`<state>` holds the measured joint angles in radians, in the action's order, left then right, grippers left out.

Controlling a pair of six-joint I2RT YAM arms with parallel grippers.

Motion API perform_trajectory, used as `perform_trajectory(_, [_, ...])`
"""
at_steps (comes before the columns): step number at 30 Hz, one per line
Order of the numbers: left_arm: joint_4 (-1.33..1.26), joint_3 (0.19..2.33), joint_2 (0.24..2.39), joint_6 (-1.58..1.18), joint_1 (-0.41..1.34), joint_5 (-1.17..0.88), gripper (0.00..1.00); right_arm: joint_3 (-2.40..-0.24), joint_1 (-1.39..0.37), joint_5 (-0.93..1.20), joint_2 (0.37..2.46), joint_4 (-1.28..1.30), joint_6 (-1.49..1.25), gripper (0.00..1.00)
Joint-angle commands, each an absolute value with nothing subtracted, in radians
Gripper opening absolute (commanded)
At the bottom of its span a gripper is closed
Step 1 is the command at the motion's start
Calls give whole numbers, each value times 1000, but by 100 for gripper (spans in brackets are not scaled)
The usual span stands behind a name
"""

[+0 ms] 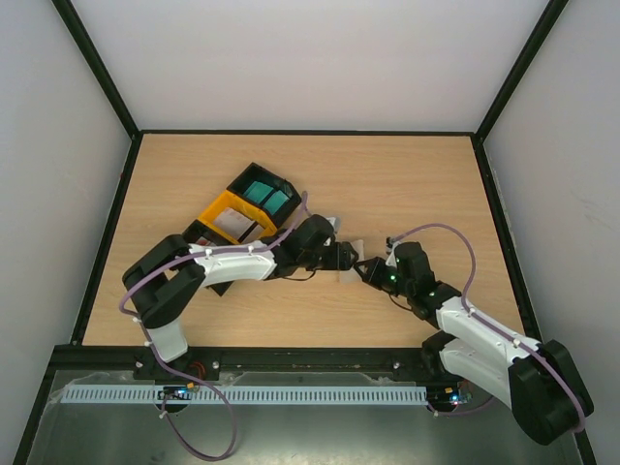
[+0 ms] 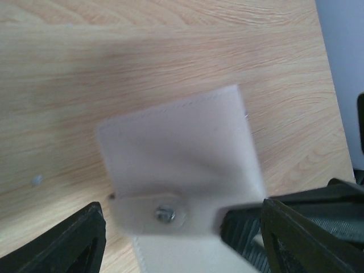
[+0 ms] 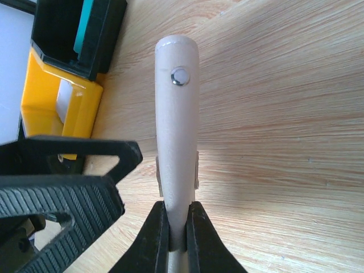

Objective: Put the credit cards into the card holder
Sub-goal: Open the card holder at the center of the board.

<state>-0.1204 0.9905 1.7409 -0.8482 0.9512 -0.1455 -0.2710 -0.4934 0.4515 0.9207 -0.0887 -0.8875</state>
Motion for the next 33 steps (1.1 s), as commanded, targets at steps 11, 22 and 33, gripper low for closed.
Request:
perform_trajectory(11, [39,1040,1823,-827,979,-61,45,-319,-506,430,901,-75,-882,2])
perform_trajectory(22, [86,1029,1786,-819,977,72,23,-331,-506,409,877,-43,-893,2])
perform_trajectory(33, [90,1025,1766,-820,965,79,18,-332,-506,409,871,-35,-904,2])
